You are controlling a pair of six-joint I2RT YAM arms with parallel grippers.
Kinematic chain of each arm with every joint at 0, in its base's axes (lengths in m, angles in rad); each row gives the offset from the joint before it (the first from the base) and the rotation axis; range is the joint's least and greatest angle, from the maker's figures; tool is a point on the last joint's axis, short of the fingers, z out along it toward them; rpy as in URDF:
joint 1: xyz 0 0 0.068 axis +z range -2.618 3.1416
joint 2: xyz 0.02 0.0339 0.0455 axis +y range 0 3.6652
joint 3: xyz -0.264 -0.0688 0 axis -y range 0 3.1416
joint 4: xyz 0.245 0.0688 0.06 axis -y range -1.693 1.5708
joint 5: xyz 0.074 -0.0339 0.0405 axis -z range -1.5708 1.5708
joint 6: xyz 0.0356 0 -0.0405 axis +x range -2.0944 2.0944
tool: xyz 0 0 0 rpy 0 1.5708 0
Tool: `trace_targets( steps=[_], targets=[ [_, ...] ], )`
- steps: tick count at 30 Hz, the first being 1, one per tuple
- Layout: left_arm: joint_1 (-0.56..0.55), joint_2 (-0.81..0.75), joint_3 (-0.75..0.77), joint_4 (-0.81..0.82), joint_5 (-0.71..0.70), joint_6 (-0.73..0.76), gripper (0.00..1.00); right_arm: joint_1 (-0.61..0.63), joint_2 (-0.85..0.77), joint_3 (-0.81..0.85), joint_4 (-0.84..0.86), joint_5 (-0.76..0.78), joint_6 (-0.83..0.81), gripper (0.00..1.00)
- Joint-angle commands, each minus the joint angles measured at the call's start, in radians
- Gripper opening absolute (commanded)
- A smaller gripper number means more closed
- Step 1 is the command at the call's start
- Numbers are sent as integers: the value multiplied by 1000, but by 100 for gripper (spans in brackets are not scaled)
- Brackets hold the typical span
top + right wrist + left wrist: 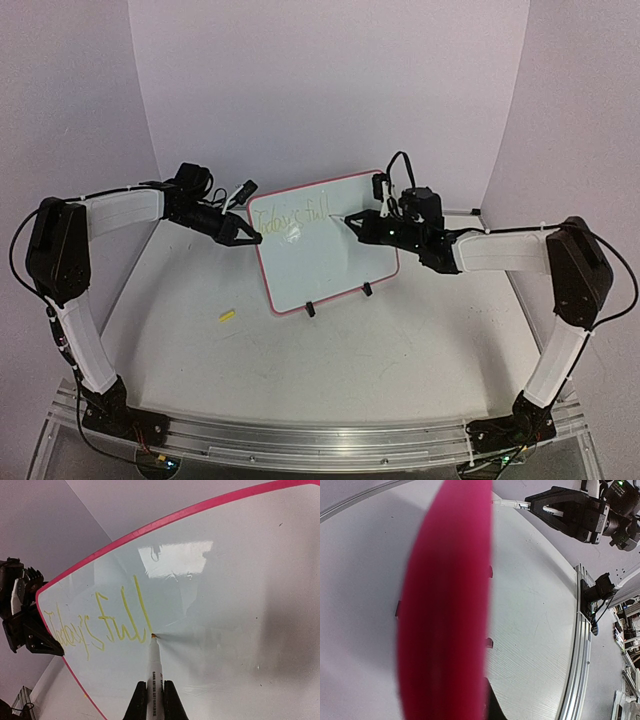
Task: Write a sentence on the whiteboard
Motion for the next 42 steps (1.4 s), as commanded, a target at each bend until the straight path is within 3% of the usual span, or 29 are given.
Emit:
trace_targets(
  steps=[1, 9, 20, 31, 42],
  targets=[
    [-22, 11, 21, -40, -23, 42, 0, -3, -36, 28, -40, 64, -20, 0],
    [-22, 10, 20, -40, -27, 43, 0, -3, -110, 24, -47, 83, -43, 0],
    [-22, 14, 19, -42, -31, 47, 0, -7, -271, -50, -35, -20, -52, 0],
    [-24, 14, 19, -49, -32, 50, 0, -91, -313, -98, -79, -253, -42, 0],
    [-34, 10, 19, -57, -44, 59, 0, -215, -202, -81, -12, -490, 3, 0]
  ],
)
